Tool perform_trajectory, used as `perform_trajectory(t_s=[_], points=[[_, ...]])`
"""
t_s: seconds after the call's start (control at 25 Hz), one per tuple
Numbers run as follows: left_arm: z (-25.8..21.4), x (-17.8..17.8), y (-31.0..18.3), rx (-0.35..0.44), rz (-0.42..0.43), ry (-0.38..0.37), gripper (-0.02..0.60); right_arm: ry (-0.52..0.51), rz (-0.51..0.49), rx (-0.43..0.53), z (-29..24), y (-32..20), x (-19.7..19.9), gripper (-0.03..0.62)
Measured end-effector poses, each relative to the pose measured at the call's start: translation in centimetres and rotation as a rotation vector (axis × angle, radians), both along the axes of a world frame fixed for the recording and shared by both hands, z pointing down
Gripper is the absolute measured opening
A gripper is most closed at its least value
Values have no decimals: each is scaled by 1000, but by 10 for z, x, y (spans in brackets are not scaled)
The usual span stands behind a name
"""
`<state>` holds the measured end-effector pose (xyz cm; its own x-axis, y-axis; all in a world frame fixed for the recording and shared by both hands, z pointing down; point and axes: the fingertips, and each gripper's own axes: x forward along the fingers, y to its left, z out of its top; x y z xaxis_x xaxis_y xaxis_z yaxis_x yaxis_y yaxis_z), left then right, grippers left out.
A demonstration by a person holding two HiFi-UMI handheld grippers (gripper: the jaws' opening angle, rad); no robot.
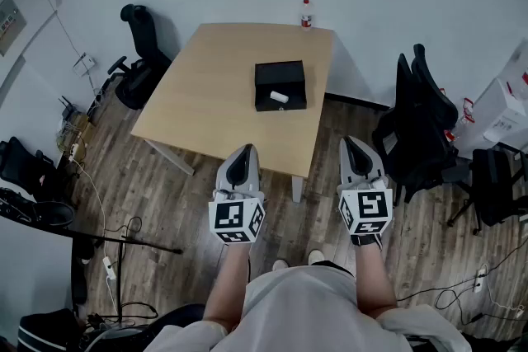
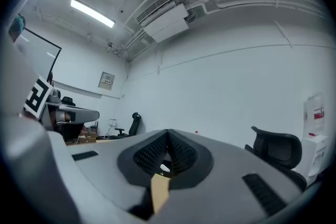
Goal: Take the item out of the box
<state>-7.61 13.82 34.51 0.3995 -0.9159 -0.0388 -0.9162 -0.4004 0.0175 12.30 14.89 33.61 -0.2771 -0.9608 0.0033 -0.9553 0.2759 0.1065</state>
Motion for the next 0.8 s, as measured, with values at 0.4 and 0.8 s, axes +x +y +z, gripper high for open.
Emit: perform_trajectory(t_s=[0.4, 0.8], points=[[4, 12, 3, 12, 6, -30, 6, -3, -40, -7, 5, -8, -7, 12], [2, 20, -2, 18, -27, -12, 6, -63, -97, -7, 4, -17, -6, 12]])
